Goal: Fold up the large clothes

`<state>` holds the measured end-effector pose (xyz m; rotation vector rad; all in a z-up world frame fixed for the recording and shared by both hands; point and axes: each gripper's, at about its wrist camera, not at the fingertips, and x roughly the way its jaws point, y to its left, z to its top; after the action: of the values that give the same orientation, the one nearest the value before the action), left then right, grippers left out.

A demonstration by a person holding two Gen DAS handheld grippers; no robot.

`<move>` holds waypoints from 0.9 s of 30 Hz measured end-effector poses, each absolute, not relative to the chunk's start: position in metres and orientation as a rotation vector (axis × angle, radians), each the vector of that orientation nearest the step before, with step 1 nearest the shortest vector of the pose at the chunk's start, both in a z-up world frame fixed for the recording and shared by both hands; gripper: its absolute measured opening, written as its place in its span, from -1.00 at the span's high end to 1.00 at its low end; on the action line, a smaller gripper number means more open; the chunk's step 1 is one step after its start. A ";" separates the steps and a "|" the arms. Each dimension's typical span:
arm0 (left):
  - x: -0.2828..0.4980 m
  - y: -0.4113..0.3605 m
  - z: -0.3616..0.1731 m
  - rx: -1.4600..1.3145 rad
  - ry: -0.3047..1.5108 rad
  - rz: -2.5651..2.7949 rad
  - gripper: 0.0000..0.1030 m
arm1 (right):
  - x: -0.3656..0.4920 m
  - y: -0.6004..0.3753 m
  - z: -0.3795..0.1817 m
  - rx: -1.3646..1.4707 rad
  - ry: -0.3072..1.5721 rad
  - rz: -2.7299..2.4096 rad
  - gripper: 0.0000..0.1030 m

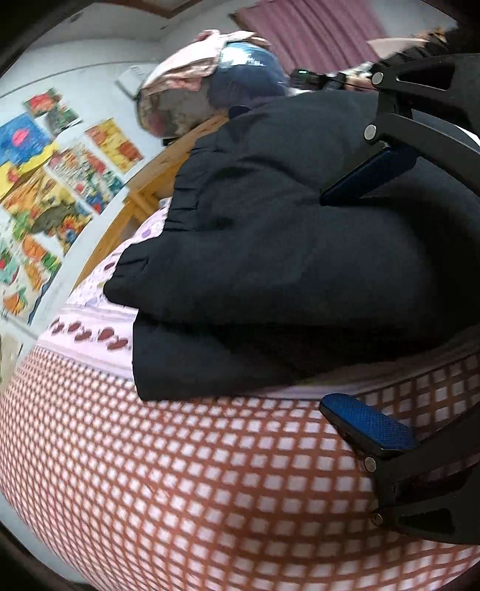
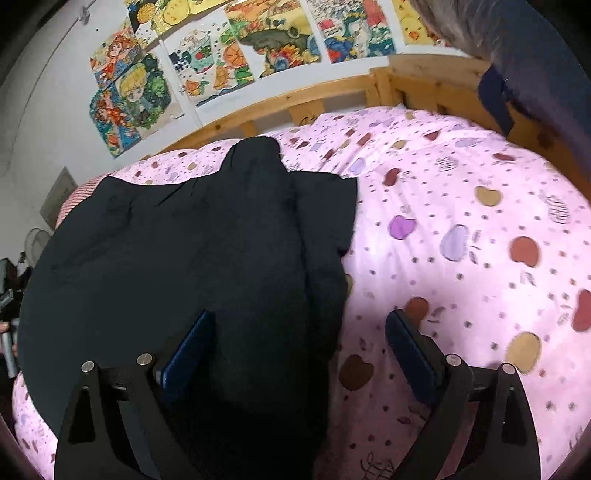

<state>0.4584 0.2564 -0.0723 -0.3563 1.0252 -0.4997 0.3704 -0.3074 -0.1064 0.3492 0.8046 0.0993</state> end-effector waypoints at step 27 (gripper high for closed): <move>0.480 0.239 -0.092 -0.418 1.070 -0.566 -1.00 | 0.392 -0.297 -0.148 0.438 0.761 0.251 -0.98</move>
<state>0.4801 0.2394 -0.0917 -0.4177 1.0698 -0.5662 0.3924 -0.2968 -0.1480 0.4384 0.7615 0.2509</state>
